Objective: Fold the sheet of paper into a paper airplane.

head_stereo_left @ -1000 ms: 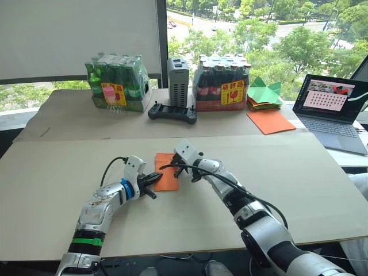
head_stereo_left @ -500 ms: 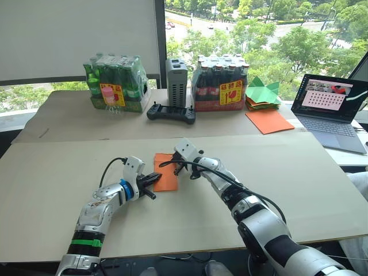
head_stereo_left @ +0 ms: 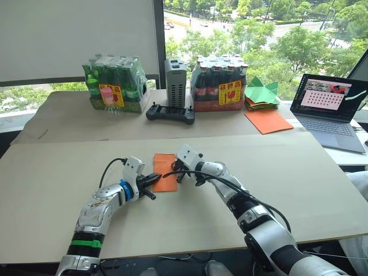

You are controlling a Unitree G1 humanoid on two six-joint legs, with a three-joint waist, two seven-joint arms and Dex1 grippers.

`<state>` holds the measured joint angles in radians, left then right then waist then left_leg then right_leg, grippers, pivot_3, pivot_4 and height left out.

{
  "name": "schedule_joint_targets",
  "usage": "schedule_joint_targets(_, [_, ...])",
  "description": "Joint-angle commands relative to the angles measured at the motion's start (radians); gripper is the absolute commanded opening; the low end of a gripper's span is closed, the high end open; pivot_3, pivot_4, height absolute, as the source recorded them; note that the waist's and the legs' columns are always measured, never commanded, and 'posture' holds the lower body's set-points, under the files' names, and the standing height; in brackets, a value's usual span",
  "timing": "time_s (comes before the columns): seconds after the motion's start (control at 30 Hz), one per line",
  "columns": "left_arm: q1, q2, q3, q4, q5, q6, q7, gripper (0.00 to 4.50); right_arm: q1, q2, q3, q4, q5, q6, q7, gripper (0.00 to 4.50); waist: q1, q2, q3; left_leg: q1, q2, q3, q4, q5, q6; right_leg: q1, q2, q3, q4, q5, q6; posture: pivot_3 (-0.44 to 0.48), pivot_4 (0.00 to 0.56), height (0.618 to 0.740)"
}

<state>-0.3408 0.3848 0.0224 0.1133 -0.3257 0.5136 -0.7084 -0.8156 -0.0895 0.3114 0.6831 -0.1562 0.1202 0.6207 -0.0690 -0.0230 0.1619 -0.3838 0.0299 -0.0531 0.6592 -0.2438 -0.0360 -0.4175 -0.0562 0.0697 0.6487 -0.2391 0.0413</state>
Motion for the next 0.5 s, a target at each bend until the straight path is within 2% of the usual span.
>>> schedule_joint_targets(0.03, [0.007, -0.006, -0.020, 0.003, 0.000, 0.025, 0.000, 0.00, 0.076, -0.017, 0.061, -0.030, -0.023, 0.089, 0.081, 0.01, 0.000, 0.000, 0.000, 0.000, 0.000, 0.000, 0.000, 0.000, 0.000, 0.000, 0.000, 0.000, 0.000, 0.000, 0.000, 0.000, 0.150, 0.740])
schedule_joint_targets(0.17, [0.004, -0.008, -0.018, 0.005, 0.000, 0.026, 0.000, 0.00, 0.132, -0.042, 0.079, -0.123, -0.022, 0.143, 0.123, 0.01, 0.000, 0.001, -0.001, 0.003, 0.000, 0.000, 0.000, 0.000, 0.000, 0.004, 0.000, 0.000, -0.001, 0.000, 0.000, 0.000, 0.150, 0.740])
schedule_joint_targets(0.3, [0.005, -0.010, -0.019, 0.007, 0.001, 0.026, 0.000, 0.00, 0.180, -0.070, 0.101, -0.214, -0.019, 0.191, 0.169, 0.01, 0.000, 0.001, -0.001, 0.014, 0.000, 0.000, -0.001, -0.002, 0.003, 0.015, 0.000, 0.000, -0.004, -0.002, 0.002, 0.000, 0.150, 0.740])
schedule_joint_targets(0.5, [0.002, -0.012, -0.021, 0.011, 0.002, 0.025, -0.002, 0.00, 0.229, -0.111, 0.124, -0.303, -0.016, 0.244, 0.218, 0.01, 0.002, 0.001, -0.001, 0.014, 0.000, 0.000, -0.001, -0.002, 0.003, 0.016, 0.000, 0.000, -0.004, -0.002, 0.002, 0.000, 0.150, 0.740])
